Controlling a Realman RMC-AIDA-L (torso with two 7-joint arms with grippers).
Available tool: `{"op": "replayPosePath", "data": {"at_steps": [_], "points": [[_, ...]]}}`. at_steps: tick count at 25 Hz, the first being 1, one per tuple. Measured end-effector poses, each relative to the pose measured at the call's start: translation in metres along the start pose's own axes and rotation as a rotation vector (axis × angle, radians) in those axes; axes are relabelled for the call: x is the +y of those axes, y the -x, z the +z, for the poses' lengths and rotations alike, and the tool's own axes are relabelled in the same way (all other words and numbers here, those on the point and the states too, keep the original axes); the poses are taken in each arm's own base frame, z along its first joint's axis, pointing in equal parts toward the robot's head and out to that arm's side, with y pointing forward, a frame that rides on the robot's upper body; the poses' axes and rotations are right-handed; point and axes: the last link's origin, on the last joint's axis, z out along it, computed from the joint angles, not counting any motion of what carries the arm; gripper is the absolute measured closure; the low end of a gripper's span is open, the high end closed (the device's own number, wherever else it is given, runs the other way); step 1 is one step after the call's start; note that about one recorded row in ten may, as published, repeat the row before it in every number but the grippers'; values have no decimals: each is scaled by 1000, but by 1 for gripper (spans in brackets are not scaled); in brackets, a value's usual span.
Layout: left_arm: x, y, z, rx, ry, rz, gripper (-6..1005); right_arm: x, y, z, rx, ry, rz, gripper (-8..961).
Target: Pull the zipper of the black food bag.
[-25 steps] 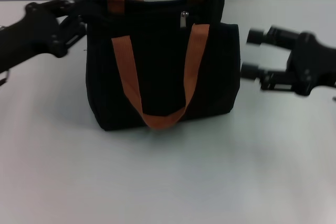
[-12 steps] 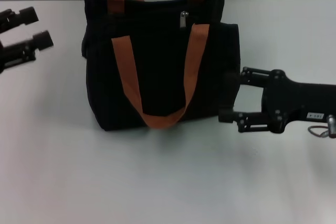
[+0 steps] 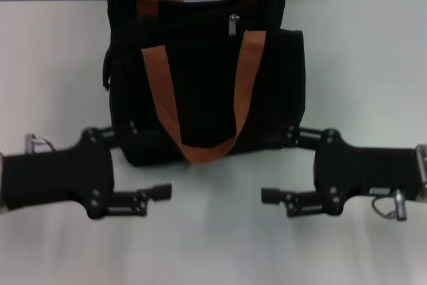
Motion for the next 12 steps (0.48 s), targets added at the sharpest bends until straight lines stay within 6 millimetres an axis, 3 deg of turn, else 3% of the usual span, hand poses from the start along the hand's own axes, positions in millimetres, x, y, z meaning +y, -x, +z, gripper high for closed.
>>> {"op": "replayPosePath", "data": {"at_steps": [5, 12], "points": [[6, 16, 8, -54, 13, -23, 167, 6, -14, 6, 22, -5, -21, 118], [10, 23, 8, -74, 27, -16, 167, 9, -18, 9, 19, -8, -23, 118]]}}
